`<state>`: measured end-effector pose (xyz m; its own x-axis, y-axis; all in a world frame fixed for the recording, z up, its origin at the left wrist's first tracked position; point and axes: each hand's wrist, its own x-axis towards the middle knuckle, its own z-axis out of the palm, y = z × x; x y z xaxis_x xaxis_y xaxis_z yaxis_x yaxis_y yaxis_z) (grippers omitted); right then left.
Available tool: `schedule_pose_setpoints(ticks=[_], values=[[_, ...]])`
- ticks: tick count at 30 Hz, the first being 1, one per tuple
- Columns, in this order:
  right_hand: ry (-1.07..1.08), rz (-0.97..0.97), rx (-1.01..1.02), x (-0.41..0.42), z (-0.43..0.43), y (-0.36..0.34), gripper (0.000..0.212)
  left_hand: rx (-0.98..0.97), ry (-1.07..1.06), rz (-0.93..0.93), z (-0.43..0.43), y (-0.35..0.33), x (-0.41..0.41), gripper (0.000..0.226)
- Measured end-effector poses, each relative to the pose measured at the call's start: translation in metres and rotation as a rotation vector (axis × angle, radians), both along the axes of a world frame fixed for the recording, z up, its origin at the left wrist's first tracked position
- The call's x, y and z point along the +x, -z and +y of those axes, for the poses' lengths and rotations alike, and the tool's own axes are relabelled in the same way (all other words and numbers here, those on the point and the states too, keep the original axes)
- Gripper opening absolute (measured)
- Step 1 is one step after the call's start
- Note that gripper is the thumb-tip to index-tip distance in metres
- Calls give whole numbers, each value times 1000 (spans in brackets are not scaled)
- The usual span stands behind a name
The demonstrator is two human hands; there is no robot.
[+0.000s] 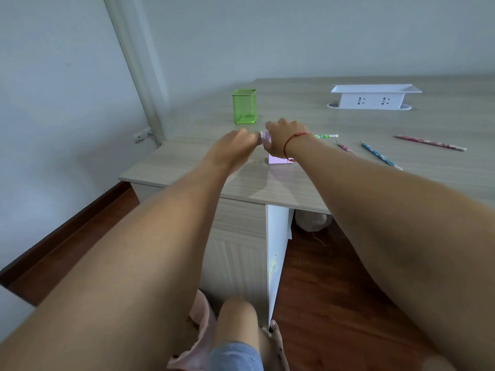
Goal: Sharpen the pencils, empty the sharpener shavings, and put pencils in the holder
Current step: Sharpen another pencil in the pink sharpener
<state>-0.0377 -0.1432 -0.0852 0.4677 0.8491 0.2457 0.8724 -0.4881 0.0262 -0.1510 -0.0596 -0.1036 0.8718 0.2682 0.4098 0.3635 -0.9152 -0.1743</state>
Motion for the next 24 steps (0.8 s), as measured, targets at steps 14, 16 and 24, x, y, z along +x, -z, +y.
schedule_pose_setpoints(ticks=[14,16,24], values=[[-33,-13,-16,5,1,1,41,-101,7,80,3,9,1,22],[-40,-15,-18,5,1,1,41,-104,-20,120,2,8,2,22],[-89,-52,6,7,2,8,39,-65,-139,280,-1,32,19,22]])
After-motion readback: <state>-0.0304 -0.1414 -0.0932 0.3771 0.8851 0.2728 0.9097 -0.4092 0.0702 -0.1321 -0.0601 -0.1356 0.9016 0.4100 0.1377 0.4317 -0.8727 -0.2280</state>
